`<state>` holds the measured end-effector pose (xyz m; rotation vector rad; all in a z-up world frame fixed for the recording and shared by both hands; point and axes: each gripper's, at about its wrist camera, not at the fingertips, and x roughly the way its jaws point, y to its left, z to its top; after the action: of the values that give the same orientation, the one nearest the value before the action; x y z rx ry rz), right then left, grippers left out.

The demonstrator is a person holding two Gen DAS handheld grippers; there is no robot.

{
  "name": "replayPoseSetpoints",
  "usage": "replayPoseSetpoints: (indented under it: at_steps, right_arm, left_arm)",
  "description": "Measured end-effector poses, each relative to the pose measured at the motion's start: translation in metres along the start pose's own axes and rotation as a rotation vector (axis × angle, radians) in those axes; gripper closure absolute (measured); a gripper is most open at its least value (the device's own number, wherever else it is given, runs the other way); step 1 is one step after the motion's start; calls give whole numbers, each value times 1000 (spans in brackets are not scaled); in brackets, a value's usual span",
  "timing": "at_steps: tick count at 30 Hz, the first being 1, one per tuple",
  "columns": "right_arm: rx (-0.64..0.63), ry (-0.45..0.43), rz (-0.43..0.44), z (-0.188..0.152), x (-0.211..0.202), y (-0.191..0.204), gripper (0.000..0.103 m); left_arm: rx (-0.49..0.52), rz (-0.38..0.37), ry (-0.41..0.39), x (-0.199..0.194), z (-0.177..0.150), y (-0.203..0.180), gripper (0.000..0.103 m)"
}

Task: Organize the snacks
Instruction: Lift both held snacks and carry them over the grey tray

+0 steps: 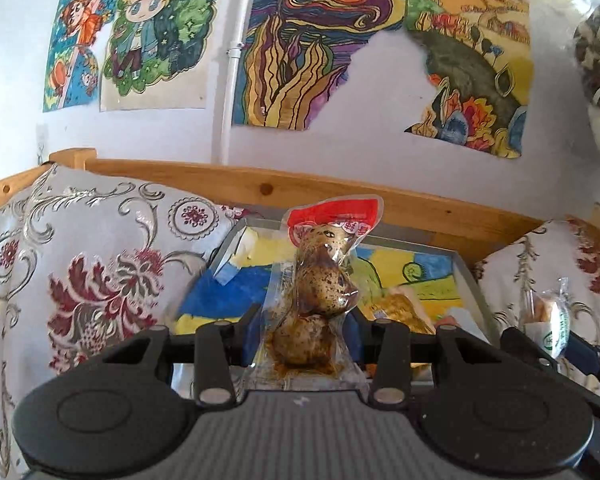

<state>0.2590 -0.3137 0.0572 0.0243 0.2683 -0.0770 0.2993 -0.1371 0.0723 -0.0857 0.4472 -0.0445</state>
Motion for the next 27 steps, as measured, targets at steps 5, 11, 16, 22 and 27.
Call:
replayPoseSetpoints:
  at_steps: [5, 11, 16, 22, 27]
  right_arm:
    - [9, -18, -27, -1, 26, -7, 52]
    - [22, -11, -56, -9, 57, -16, 52]
    - [36, 18, -59, -13, 76, -17, 52]
    - [40, 34, -40, -16, 87, -14, 52]
    - [42, 44, -33, -19, 95, -13, 52]
  left_arm:
    - [49, 34, -4, 30, 3, -15, 57]
    - [84, 55, -8, 60, 3, -24, 57]
    - [107, 91, -12, 79, 6, -27, 57]
    - [132, 116, -10, 90, 5, -31, 57]
    - [161, 129, -1, 100, 0, -37, 57]
